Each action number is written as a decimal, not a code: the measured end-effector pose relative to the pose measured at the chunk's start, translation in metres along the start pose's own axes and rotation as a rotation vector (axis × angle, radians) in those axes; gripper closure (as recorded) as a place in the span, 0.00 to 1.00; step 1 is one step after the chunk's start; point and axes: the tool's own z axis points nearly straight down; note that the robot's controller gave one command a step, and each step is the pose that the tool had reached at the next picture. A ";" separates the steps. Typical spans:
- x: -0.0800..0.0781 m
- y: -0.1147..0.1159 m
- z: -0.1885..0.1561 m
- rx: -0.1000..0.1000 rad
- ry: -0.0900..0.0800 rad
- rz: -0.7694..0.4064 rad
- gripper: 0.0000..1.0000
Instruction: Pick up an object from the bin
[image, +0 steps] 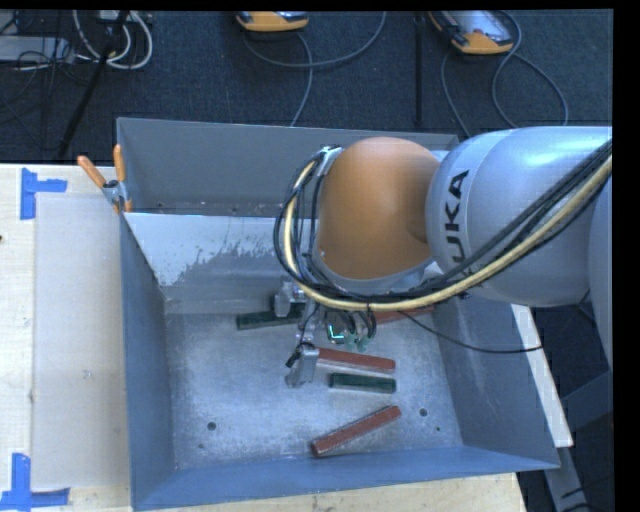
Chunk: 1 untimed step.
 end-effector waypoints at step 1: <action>-0.041 -0.024 0.129 -0.001 -0.004 0.073 0.00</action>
Offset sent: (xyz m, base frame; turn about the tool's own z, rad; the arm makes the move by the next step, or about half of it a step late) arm 0.0410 -0.0234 -0.1241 0.0742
